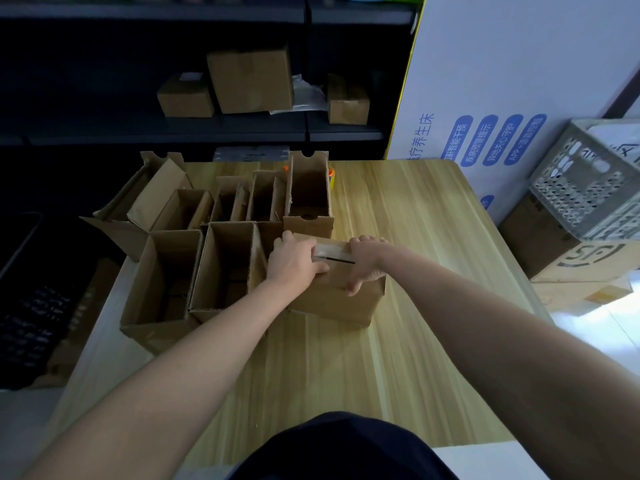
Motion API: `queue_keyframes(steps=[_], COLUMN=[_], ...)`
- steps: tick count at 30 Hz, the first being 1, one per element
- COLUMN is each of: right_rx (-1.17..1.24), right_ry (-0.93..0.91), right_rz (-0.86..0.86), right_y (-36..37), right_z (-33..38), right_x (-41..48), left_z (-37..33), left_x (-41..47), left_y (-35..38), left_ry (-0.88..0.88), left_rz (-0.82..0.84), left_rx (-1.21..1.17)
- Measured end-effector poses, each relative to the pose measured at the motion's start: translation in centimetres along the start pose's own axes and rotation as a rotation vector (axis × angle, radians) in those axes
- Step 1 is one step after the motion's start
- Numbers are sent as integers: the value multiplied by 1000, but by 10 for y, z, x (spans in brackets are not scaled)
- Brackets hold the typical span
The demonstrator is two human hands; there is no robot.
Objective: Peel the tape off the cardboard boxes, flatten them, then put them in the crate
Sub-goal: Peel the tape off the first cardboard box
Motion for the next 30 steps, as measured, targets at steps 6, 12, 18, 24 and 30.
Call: queue_keyframes(steps=[6, 12, 18, 24, 30], right_rx=[25, 70, 96, 100, 91], right_ry=[-94, -33, -51, -46, -33], right_rz=[-77, -38, -56, -47, -46], right_y=[14, 11, 12, 12, 12], right_z=[20, -29, -30, -29, -27], right_x=[-1, -14, -15, -15, -14], left_z=[-2, 24, 24, 9, -4], left_x=[5, 10, 11, 3, -5], left_y=[-3, 17, 20, 29, 31], left_ry=[-26, -291, -431, -203, -104], left_rz=[-16, -10, -162, -34, 61], left_rx=[-218, -490, -560, -511, -502])
Point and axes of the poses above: each hand's wrist, its own x-axis towards the middle knuckle, its own y-axis out of the palm, z = x × y, the point moved 7 cm from there along x, towards the middle knuckle, and after that the axes turned 4 degrees about z, right-handed, at the moved point
